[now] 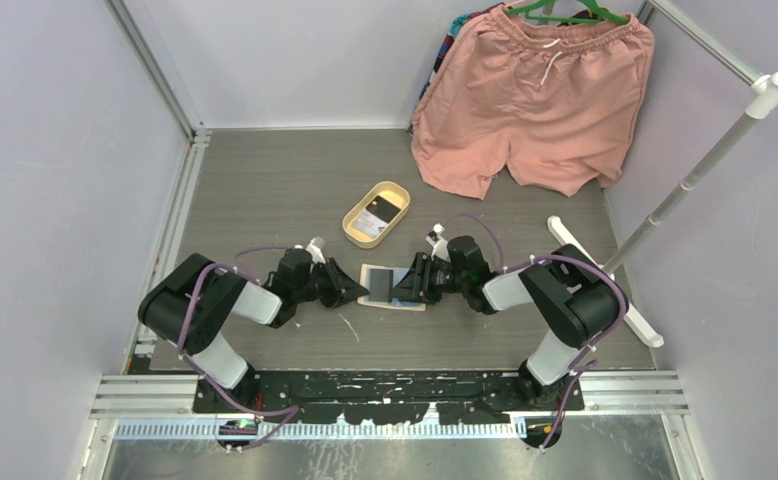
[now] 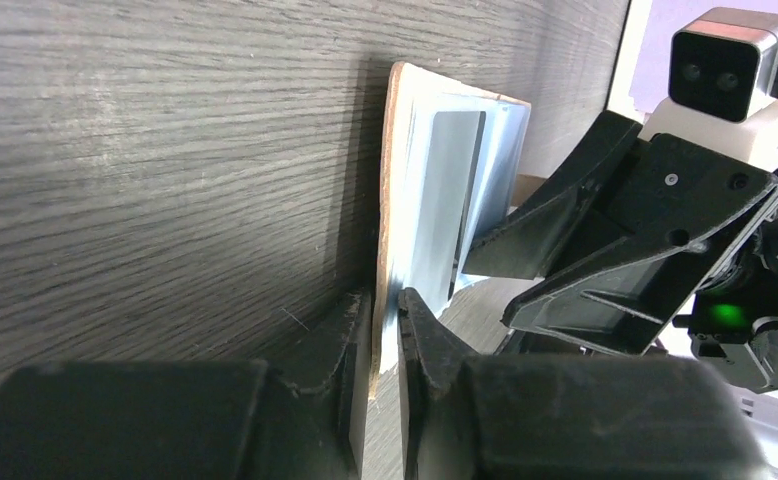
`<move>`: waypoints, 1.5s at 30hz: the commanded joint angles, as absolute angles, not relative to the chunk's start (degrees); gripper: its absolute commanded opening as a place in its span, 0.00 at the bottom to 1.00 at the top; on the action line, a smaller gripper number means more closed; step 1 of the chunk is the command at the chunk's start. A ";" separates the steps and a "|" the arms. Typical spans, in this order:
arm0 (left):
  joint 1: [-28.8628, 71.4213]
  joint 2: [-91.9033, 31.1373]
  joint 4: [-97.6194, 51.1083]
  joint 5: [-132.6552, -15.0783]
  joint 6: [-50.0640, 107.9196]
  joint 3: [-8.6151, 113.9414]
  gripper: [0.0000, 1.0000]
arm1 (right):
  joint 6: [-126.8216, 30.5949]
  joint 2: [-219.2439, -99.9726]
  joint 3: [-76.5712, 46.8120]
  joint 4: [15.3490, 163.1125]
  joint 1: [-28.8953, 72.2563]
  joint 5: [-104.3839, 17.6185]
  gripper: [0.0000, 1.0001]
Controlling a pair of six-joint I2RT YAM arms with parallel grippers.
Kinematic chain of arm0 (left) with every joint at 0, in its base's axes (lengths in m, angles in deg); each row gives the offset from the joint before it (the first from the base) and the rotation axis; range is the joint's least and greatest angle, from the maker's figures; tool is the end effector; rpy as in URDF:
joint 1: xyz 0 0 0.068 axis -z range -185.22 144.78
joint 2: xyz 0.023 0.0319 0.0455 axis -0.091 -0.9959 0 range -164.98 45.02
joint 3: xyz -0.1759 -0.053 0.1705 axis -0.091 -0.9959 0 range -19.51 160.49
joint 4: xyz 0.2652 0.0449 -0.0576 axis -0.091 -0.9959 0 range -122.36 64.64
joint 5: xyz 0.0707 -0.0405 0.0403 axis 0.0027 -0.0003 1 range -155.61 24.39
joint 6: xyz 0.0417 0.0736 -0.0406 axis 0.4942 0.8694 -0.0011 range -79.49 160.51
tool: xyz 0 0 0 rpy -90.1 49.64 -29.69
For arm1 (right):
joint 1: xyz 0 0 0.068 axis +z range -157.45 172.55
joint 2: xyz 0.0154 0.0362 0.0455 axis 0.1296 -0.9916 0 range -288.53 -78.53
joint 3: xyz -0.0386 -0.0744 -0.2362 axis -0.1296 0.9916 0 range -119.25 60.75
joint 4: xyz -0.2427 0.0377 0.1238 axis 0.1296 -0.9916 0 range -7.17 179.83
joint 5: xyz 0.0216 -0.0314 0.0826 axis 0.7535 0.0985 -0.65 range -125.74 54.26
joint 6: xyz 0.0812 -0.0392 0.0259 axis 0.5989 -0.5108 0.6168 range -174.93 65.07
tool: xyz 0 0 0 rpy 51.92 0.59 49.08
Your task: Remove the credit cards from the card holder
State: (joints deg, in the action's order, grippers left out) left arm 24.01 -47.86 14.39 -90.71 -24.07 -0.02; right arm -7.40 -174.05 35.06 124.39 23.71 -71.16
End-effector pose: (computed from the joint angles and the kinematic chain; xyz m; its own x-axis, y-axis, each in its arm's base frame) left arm 0.2348 -0.1725 0.0392 -0.8853 -0.4417 -0.1452 -0.1145 0.5097 -0.8527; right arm 0.2362 0.2002 0.0480 -0.9433 0.1320 -0.3045 -0.1937 0.5260 0.8281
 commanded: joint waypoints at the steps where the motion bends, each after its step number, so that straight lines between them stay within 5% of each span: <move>1: 24.31 -49.76 23.03 -89.65 -26.15 -1.39 0.15 | -10.98 -177.51 37.87 113.76 24.02 -63.95 0.50; 8: 23.69 -50.03 24.56 -89.29 -25.86 -2.10 0.38 | -11.16 -177.73 37.60 113.47 23.99 -64.13 0.50; 13: 22.46 -49.02 23.56 -88.92 -25.07 -2.34 0.40 | -11.22 -177.93 37.46 113.39 24.00 -64.23 0.50; 30: 20.71 -55.29 33.21 -92.08 -27.69 -3.57 0.28 | -11.09 -178.99 37.28 113.82 24.01 -64.50 0.50; 32: 20.73 -56.62 35.60 -92.24 -28.31 -3.97 0.21 | -11.07 -178.99 37.37 113.78 24.01 -64.53 0.50; 34: 20.71 -57.57 37.35 -92.22 -28.76 -4.40 0.01 | -11.07 -178.91 37.33 113.82 23.96 -64.40 0.50; 45: 20.78 -54.63 35.77 -92.06 -27.29 -5.71 0.00 | -6.83 -174.55 37.30 114.09 23.96 -58.59 0.52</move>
State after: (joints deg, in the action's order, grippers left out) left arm 20.80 -57.21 36.05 -92.15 -29.49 -5.00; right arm -6.13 -174.21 34.73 124.31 23.97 -70.02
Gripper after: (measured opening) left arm 0.014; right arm 0.503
